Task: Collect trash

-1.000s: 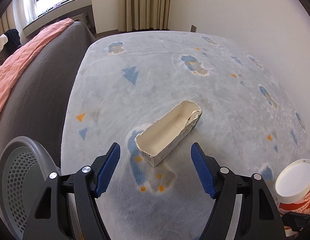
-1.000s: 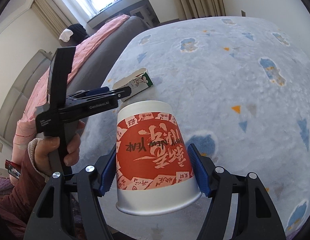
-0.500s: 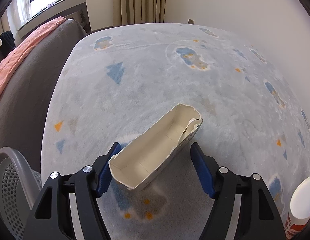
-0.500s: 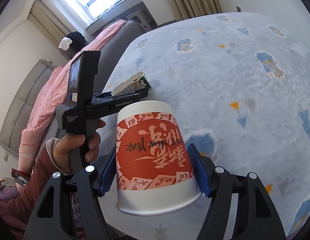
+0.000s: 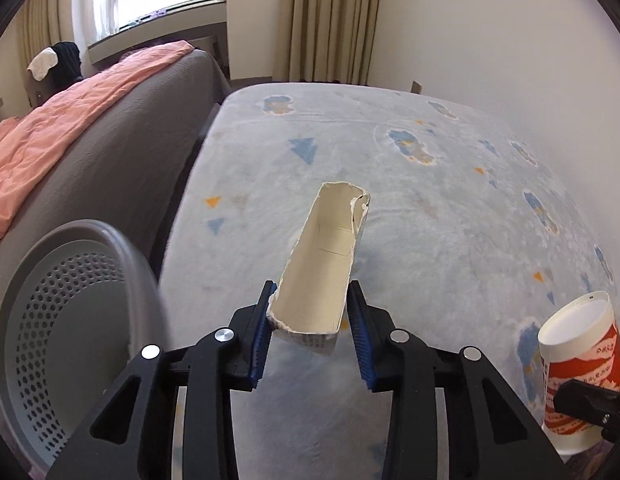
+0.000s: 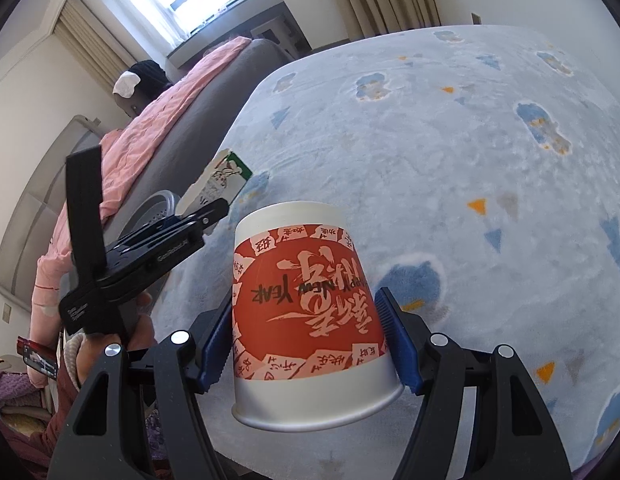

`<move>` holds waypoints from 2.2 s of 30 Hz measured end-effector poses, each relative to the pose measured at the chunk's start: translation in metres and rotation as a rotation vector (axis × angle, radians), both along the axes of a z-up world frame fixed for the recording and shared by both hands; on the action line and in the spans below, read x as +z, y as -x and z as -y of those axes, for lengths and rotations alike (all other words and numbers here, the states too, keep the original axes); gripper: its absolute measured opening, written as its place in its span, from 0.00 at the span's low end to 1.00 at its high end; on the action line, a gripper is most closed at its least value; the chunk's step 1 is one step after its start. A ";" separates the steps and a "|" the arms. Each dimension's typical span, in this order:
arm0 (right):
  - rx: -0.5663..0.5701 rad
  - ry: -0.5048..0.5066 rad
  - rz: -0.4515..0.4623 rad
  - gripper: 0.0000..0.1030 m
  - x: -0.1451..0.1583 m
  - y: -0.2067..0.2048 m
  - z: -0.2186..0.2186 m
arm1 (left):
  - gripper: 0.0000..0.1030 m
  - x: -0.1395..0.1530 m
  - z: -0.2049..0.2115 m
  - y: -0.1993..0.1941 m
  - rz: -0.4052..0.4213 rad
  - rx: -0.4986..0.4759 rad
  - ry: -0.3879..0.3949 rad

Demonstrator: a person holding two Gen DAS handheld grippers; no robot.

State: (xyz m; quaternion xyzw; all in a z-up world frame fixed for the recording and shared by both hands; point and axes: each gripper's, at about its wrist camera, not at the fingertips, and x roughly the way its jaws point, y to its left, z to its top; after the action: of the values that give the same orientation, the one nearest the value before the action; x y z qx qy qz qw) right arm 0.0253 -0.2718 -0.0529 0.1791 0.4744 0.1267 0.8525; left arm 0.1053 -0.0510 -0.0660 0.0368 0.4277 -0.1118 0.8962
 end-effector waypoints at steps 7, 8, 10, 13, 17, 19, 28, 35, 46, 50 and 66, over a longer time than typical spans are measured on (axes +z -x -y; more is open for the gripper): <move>0.076 0.003 0.020 0.63 0.006 -0.018 -0.043 | 0.34 0.023 -0.062 0.030 0.057 0.127 -0.001; 0.090 0.002 0.025 0.63 0.008 -0.021 -0.051 | 0.34 0.025 -0.072 0.034 0.062 0.141 -0.003; 0.123 0.002 0.039 0.63 0.012 -0.028 -0.069 | 0.34 0.027 -0.090 0.043 0.068 0.173 -0.011; 0.178 0.000 0.060 0.63 0.018 -0.039 -0.099 | 0.34 0.028 -0.119 0.052 0.066 0.223 -0.028; 0.253 -0.005 0.066 0.63 0.019 -0.054 -0.143 | 0.34 0.026 -0.156 0.059 0.061 0.288 -0.041; 0.295 -0.006 0.066 0.64 0.018 -0.060 -0.165 | 0.34 0.025 -0.172 0.060 0.054 0.321 -0.044; 0.418 0.025 0.079 0.64 0.013 -0.088 -0.243 | 0.34 0.017 -0.222 0.054 0.033 0.429 -0.038; 0.454 0.046 0.084 0.65 0.009 -0.100 -0.274 | 0.35 0.019 -0.241 0.053 0.039 0.484 -0.038; 0.420 0.091 0.123 0.79 0.014 -0.096 -0.277 | 0.59 0.030 -0.246 0.059 0.056 0.510 -0.060; 0.409 0.112 0.138 0.79 0.016 -0.092 -0.276 | 0.63 0.033 -0.246 0.061 0.058 0.519 -0.063; 0.384 0.150 0.169 0.82 0.019 -0.079 -0.272 | 0.69 0.040 -0.248 0.068 0.053 0.540 -0.077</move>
State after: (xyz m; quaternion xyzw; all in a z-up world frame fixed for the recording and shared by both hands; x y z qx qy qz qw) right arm 0.1041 0.0006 -0.0341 0.0102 0.4350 0.2656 0.8603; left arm 0.0369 0.1969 -0.0263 -0.0413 0.4025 0.1485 0.9023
